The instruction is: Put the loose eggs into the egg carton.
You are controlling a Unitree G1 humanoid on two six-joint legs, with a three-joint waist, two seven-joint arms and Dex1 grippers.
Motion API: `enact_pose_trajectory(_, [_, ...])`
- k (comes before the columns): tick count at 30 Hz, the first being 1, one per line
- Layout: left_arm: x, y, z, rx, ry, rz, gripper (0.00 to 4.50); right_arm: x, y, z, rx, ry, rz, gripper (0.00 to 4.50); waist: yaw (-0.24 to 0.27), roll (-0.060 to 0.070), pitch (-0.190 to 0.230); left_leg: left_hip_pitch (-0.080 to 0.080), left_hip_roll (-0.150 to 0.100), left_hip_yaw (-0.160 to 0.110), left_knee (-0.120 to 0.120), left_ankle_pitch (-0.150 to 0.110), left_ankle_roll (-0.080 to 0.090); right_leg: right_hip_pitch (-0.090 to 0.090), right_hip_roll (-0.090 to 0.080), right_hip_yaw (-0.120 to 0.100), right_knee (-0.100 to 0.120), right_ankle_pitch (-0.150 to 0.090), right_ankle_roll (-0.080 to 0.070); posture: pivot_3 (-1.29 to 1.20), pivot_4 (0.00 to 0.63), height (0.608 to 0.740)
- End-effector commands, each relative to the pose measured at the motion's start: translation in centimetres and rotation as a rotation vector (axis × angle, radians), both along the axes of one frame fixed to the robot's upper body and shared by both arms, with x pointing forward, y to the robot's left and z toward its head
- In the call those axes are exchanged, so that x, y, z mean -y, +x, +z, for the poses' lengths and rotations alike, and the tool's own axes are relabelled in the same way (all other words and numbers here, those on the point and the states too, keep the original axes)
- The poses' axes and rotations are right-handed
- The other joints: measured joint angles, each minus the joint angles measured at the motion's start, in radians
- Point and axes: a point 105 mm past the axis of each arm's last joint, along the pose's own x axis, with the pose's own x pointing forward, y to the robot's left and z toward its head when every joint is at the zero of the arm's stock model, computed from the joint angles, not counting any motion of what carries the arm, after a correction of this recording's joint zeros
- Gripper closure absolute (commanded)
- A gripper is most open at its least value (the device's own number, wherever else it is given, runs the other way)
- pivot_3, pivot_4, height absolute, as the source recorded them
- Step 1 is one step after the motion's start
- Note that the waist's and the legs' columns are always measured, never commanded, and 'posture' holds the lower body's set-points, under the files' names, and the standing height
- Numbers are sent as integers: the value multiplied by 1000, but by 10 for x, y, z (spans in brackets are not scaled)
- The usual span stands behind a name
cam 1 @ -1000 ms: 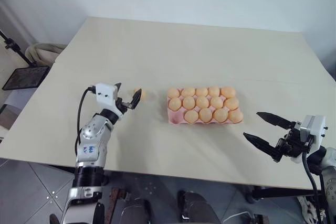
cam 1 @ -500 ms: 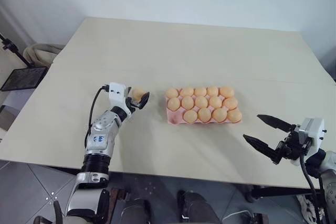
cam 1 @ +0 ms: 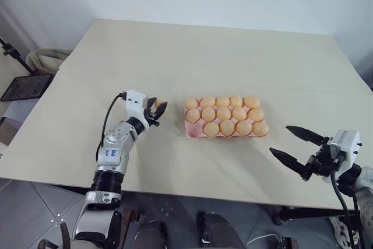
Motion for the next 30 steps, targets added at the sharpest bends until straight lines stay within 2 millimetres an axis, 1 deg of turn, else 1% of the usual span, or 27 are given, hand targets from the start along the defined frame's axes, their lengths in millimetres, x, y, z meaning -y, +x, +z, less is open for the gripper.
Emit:
enact_pose_trajectory(1, [24,-17,28,104,-33,-143,2191,-1,-1,7,36,9,-7,0,0,0,0,0,0,0,0,0,0,0,0,0,0,0,0,0,150,740])
enact_pose_trajectory(5, [47,-32,36,103,-45,-283,2191,-3,-1,7,38,12,-12,0,0,0,0,0,0,0,0,0,-1,0,0,0,1,0,0,0,150,740])
enact_pose_trajectory(11, [69,-45,34,63,22,-422,2191,-3,-2,6,45,16,-28,0,-2,0,0,1,-1,0,1,1,-1,0,0,1,3,0,0,0,150,740])
enact_pose_trajectory(14, [73,-51,31,36,48,-467,2191,-2,-5,5,46,17,-42,0,-2,0,0,1,-1,-1,1,1,0,0,0,1,3,0,0,0,150,740])
enact_pose_trajectory(19, [76,-50,28,28,79,-489,2191,-2,-8,3,47,22,-59,0,-1,0,0,1,-1,-1,2,1,-1,0,0,1,5,0,0,0,150,740])
enact_pose_trajectory(21, [75,-46,32,52,83,-471,2191,-2,-8,3,48,23,-63,0,-1,0,0,1,-1,-1,2,2,-1,0,-1,1,5,0,0,0,150,740])
enact_pose_trajectory(23, [64,-33,44,79,39,-359,2191,-1,-9,3,53,26,-77,0,-1,0,0,1,-1,-1,2,2,0,0,-1,1,5,0,0,0,150,740])
enact_pose_trajectory(24, [58,-26,46,88,33,-301,2191,0,-10,3,52,26,-81,0,-1,0,0,1,-1,-1,2,2,0,0,-1,1,5,0,0,0,150,740])
enact_pose_trajectory(26, [45,-14,44,77,45,-199,2191,0,-12,2,45,24,-82,0,-1,0,0,1,-1,-2,2,2,0,0,-1,1,5,0,0,0,150,740])
enact_pose_trajectory(30, [32,-4,39,67,43,-101,2191,1,-11,1,38,25,-82,0,-2,0,0,1,-1,-2,2,4,3,0,0,1,5,0,0,0,150,740])
